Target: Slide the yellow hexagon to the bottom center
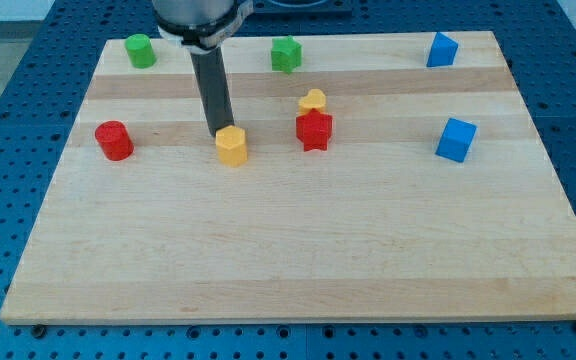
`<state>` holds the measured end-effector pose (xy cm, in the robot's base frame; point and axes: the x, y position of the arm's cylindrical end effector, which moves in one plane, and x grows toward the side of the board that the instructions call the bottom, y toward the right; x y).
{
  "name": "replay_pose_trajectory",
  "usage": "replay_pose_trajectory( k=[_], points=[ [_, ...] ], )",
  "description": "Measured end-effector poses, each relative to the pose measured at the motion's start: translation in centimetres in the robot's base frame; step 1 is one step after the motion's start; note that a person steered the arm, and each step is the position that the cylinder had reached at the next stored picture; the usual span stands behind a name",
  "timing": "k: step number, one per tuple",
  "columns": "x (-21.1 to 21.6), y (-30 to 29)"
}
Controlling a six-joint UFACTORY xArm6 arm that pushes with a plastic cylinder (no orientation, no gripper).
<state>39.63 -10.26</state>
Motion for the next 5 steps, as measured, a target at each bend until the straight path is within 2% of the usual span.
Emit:
replay_pose_trajectory(
  k=[2,5],
  points=[
    [5.1,1.6],
    [6.0,5.4]
  ],
)
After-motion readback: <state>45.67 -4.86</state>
